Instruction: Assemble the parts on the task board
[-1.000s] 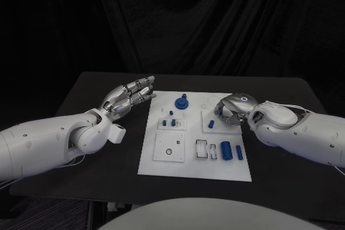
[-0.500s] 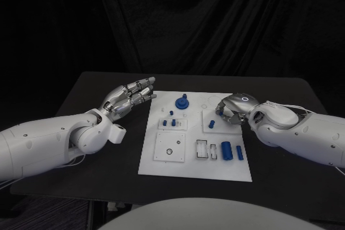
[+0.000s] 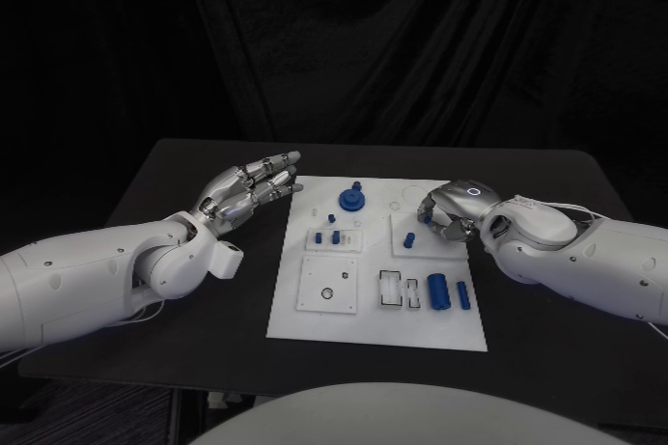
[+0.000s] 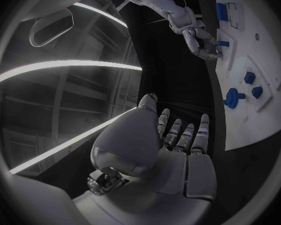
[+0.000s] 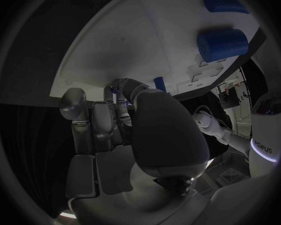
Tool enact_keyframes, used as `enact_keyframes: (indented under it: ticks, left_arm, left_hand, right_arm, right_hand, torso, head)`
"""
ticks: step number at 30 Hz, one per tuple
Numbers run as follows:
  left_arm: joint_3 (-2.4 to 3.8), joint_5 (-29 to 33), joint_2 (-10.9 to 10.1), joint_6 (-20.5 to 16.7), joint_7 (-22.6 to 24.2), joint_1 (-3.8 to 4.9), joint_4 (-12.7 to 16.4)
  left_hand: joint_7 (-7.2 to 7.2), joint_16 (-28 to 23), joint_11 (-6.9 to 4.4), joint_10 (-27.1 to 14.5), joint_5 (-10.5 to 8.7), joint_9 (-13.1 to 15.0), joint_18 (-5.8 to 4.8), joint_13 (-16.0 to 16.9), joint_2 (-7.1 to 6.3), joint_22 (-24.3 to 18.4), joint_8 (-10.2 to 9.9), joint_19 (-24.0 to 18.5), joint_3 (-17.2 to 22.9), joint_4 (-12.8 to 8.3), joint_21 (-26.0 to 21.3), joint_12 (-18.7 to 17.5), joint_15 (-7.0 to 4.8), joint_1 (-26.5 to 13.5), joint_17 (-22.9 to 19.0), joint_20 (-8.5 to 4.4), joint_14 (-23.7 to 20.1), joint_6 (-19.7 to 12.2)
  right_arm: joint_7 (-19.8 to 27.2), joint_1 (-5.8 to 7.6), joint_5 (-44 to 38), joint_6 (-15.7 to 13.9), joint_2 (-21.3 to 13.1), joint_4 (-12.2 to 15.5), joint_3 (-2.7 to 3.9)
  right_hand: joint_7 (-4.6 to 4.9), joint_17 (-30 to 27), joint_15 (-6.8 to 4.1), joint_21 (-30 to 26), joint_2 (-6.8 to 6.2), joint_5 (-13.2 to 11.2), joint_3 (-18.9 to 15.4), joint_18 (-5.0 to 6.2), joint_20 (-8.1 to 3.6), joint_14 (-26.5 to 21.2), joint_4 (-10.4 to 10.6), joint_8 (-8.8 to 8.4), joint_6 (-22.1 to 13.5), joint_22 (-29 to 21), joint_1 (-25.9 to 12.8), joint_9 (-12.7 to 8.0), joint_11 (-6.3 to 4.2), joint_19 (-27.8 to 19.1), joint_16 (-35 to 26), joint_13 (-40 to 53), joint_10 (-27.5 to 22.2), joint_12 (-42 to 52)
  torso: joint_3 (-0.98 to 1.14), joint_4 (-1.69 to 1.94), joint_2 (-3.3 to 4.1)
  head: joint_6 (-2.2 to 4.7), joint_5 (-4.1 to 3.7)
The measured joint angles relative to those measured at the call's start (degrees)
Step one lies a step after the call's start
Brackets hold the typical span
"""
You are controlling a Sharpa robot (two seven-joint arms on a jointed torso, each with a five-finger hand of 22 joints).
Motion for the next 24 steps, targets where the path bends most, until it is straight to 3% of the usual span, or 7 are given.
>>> enact_keyframes:
  ticks: [6,20,24]
  left_arm:
    - [0.00,0.00,0.04,0.02,0.00,-0.07,-0.02]
    - [0.00,0.01,0.10,0.02,0.01,-0.33,-0.24]
    - [0.00,0.01,0.11,0.01,0.01,-0.41,-0.33]
  left_hand:
    - [0.00,0.00,0.00,0.00,0.16,0.05,0.00,-0.01,0.00,0.01,0.00,0.00,0.03,-0.02,0.00,0.00,0.00,0.00,0.00,0.00,0.00,0.00]
    - [0.00,0.00,0.00,0.00,0.25,0.04,0.02,-0.01,0.23,-0.12,0.00,0.00,0.32,-0.31,0.00,-0.28,0.00,0.23,-0.01,0.00,0.00,0.00]
    - [0.00,0.00,0.00,0.00,0.25,0.04,0.02,-0.02,0.23,-0.23,0.00,0.00,0.32,-0.31,0.00,-0.28,0.00,0.23,-0.01,0.00,-0.01,0.00]
  right_arm:
    - [0.01,-0.03,0.00,-0.38,0.02,0.01,-0.02]
    - [0.01,-0.06,0.01,-1.00,-0.44,0.33,-0.05]
    - [-0.04,0.49,0.02,-0.93,-0.95,0.95,-0.13]
  right_hand:
    - [0.30,0.23,-0.54,0.64,0.42,-2.72,-0.32,0.00,-0.44,0.54,-0.32,0.67,0.30,0.00,-0.09,1.58,-0.83,0.43,0.23,0.07,0.94,0.60]
    - [0.41,0.12,-0.75,0.64,0.86,-4.35,-0.65,-0.01,-0.63,0.75,0.01,1.33,0.41,0.00,-0.23,2.88,-0.90,0.63,0.22,0.25,1.71,0.60]
    - [0.39,-0.17,-0.96,0.64,0.85,-4.54,-0.65,-0.01,-0.63,0.54,0.01,1.34,0.65,0.00,-0.25,3.30,-0.98,0.63,0.22,0.18,1.80,0.61]
  torso:
    - [0.00,0.00,0.00]
    - [0.00,0.00,0.00]
    - [0.00,0.00,0.00]
  head:
    - [0.00,-0.02]
    - [0.00,-0.09]
    - [0.00,-0.21]
